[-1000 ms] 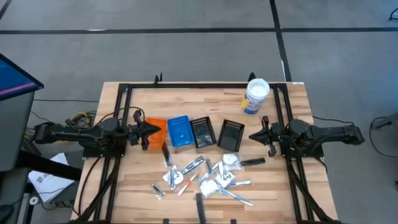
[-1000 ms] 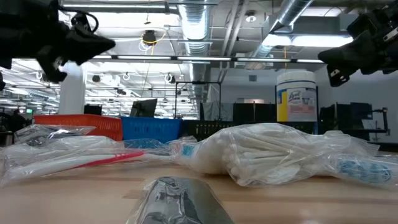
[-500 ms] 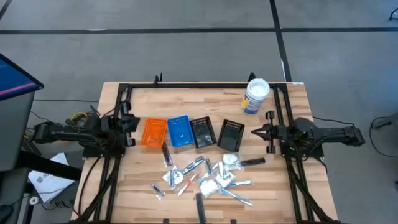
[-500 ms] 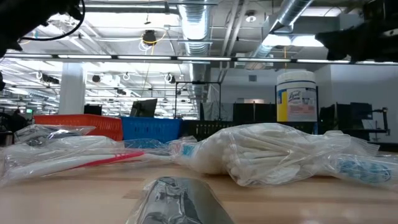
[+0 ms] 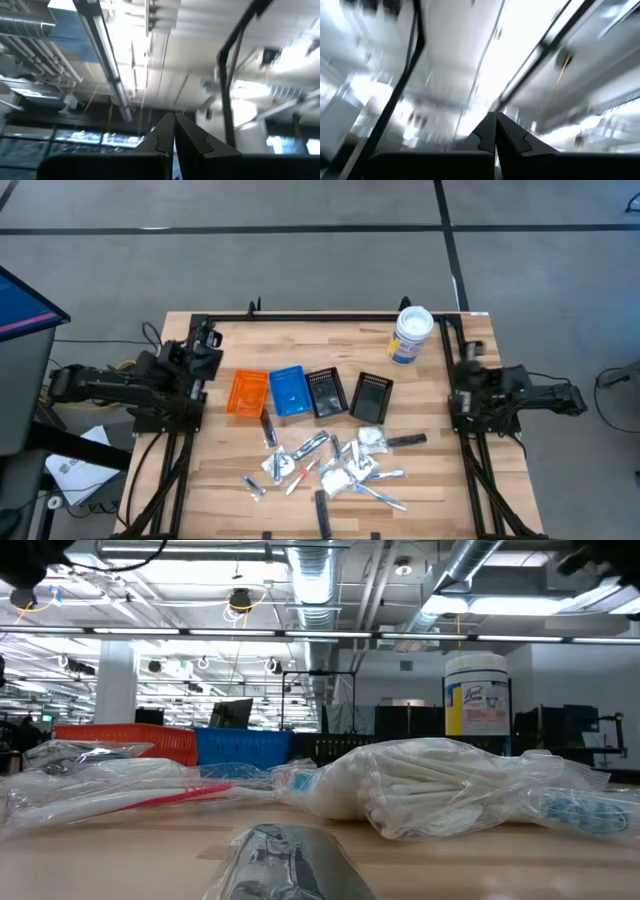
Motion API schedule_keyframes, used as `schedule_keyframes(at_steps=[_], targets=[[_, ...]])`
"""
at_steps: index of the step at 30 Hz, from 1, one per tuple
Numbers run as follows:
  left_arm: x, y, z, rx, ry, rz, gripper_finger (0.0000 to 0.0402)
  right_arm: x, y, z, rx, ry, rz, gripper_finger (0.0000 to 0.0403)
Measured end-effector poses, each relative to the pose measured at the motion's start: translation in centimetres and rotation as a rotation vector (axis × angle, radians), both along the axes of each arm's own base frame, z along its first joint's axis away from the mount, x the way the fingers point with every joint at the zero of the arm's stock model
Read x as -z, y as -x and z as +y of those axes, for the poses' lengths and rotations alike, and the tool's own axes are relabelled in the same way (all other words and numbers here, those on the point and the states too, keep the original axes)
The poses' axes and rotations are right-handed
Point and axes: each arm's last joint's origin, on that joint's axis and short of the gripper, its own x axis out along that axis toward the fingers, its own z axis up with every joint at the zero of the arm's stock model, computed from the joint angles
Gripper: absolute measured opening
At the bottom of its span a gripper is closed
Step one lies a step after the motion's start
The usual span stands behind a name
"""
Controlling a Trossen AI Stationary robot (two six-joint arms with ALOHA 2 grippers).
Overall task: Pick & Place Travel size toiletries
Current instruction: Put the black comb into the right black bin
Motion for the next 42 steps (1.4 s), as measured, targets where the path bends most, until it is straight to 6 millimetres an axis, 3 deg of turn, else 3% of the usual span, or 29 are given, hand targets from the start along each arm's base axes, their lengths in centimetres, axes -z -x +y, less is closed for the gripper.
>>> schedule_keyframes(at_steps=[5, 12, 17, 23, 26, 34, 37, 42], targets=[[-1.0, 0.1, -0.1, 0.085, 0.011, -0.026, 0.0008, -0.5, 0.7, 0.0, 0.003, -0.001, -0.087, 0.0], [1.4, -1.9, -0.8, 0.258, -0.184, 0.164, 0.0008, -0.3, 0.4, 0.0, 0.001, -0.006, -0.047, 0.0], [2.1, -3.5, -0.7, 0.209, -0.283, 0.264, 0.0008, -1.4, -0.6, 0.0, -0.001, -0.006, 0.092, 0.0], [0.8, -5.0, 0.3, 0.152, -0.285, 0.495, 0.0008, -4.2, -2.7, 0.0, -0.129, -0.157, 0.422, 0.0], [0.5, -5.2, 0.5, 0.13, -0.274, 0.542, 0.0008, -5.8, -3.4, 0.3, -0.173, -0.23, 0.667, 0.0], [0.9, -5.2, 0.4, 0.147, -0.264, 0.581, 0.0008, -9.5, -3.1, 0.8, -0.249, -0.591, 1.231, 0.0], [1.0, -5.3, 0.4, 0.163, -0.238, 0.6, 0.0008, -9.2, -2.6, 1.0, -0.198, -0.748, 1.503, 0.0], [1.2, -5.3, 0.4, 0.18, -0.211, 0.622, 0.0008, -6.7, -2.1, 1.8, -0.116, -0.982, 1.848, 0.0]])
